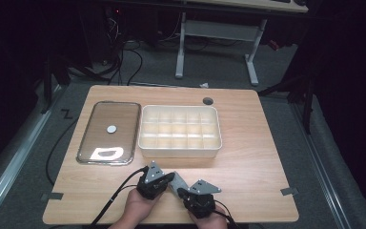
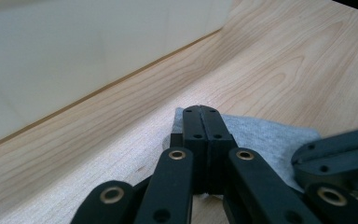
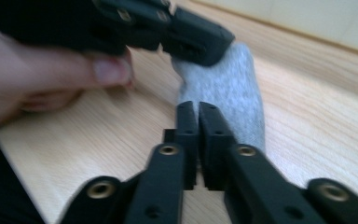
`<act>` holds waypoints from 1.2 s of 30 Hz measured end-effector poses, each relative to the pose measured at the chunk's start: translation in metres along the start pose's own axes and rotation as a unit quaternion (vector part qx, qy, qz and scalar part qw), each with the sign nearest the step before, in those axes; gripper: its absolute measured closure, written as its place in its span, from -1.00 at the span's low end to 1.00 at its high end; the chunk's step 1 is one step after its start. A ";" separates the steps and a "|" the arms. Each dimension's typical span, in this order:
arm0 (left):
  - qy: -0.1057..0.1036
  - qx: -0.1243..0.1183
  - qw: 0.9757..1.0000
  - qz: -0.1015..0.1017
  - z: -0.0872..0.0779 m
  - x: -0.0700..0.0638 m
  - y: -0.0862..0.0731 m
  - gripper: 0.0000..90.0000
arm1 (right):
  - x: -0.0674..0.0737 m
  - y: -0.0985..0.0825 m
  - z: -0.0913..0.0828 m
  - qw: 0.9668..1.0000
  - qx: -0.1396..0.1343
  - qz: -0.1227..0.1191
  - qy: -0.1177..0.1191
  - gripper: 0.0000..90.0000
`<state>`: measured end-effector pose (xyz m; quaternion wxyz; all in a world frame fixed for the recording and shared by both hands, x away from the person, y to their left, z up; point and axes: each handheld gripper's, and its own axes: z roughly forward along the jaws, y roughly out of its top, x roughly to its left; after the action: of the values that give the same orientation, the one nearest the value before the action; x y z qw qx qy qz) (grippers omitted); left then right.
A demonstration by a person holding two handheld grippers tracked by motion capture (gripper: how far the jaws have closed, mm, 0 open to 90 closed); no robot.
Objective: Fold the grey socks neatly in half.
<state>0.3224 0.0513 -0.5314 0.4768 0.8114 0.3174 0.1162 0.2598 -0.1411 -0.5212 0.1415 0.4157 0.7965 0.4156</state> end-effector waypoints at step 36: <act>-0.047 0.001 0.998 0.034 -0.003 -0.005 -0.002 1.00 | -0.018 0.015 0.003 0.997 0.062 0.048 0.018 -0.01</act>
<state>0.3161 0.0511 -0.5311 0.4858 0.8271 0.2667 0.0939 0.2806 -0.1496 -0.5136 0.0807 0.4538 0.8022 0.3796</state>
